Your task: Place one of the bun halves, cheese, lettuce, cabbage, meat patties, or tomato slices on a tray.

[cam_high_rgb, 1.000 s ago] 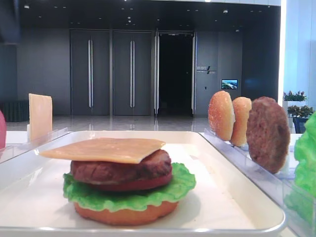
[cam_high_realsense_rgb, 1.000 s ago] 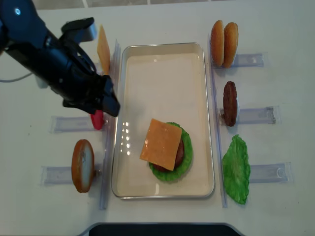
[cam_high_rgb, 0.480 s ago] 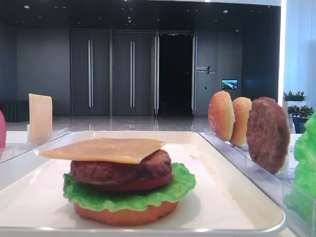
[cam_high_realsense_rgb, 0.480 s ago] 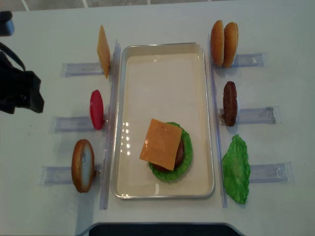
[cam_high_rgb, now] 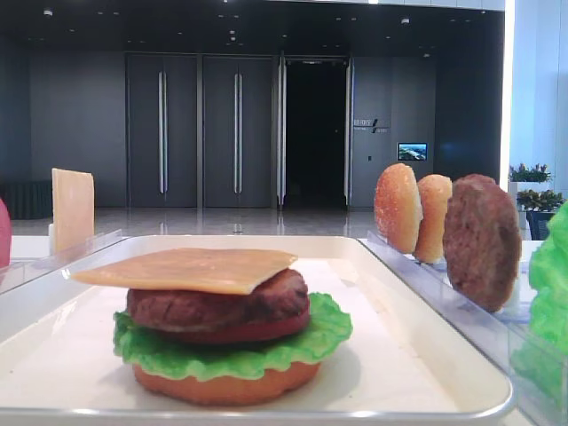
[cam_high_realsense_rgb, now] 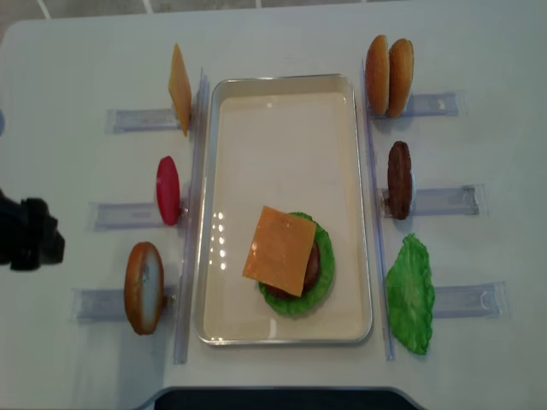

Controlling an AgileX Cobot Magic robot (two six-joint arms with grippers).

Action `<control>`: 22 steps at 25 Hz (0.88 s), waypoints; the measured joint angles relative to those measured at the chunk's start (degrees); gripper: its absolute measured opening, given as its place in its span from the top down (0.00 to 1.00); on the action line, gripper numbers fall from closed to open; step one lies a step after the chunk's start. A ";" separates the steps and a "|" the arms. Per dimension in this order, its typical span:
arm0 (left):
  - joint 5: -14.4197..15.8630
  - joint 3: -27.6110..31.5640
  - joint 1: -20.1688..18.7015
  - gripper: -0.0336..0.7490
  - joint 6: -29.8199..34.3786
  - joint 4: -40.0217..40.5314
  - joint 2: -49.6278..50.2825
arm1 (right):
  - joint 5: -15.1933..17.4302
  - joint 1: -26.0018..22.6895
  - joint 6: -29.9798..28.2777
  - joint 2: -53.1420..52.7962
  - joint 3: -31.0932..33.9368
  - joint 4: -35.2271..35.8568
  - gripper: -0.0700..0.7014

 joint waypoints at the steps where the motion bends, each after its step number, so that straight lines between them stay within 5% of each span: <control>1: 0.00 1.89 0.00 0.26 0.00 0.00 -2.48 | 0.00 0.00 0.00 0.00 0.00 0.00 0.38; 9: 0.09 12.89 0.00 0.27 0.00 0.00 -22.77 | 0.00 0.00 0.00 0.00 0.00 0.00 0.38; 22: -1.15 15.53 0.00 0.32 0.00 -0.98 -50.02 | 0.00 0.00 0.00 0.00 0.00 0.00 0.38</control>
